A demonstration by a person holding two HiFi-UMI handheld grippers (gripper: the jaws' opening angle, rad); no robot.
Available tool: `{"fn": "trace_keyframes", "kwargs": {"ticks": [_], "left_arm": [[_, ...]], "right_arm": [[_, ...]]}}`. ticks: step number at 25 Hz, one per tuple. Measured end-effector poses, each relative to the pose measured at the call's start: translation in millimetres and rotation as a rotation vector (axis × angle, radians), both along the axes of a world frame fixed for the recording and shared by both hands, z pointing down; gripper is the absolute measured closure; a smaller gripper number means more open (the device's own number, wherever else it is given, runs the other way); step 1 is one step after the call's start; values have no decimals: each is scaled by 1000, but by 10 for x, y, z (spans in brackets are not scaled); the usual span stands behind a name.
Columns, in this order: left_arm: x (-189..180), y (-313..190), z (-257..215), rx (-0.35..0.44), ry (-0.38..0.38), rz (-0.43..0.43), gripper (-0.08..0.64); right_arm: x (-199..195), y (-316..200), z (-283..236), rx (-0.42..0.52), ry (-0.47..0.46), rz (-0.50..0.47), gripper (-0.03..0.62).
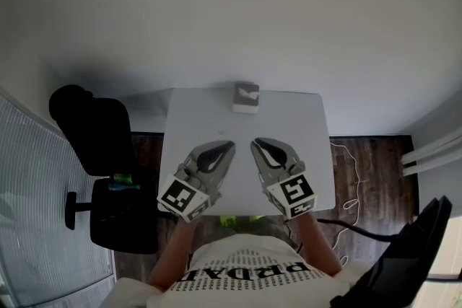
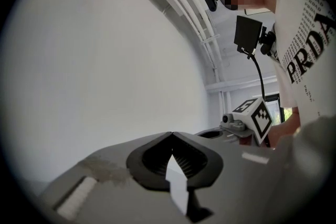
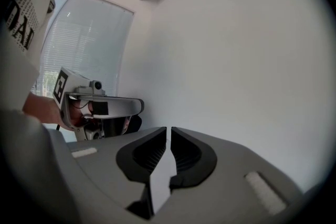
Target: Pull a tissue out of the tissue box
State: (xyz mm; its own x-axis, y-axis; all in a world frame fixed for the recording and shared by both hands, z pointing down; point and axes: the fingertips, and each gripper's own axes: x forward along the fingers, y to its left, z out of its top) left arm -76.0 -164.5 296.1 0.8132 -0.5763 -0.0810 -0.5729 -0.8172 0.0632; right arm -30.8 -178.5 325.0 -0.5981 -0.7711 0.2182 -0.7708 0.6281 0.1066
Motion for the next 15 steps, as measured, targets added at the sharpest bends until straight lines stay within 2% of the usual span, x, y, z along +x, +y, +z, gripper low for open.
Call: {"fn": "trace_keyframes", "kwargs": {"ticks": [6,15], "left_arm": [[-13,-72,77,-23,6,-27,566],[265,-378,49,-32,-23,-80,566]], "right_arm": [[-5,-103,23,-5,24,-16,558],[265,-440,22,-16,13,-63,558]]}}
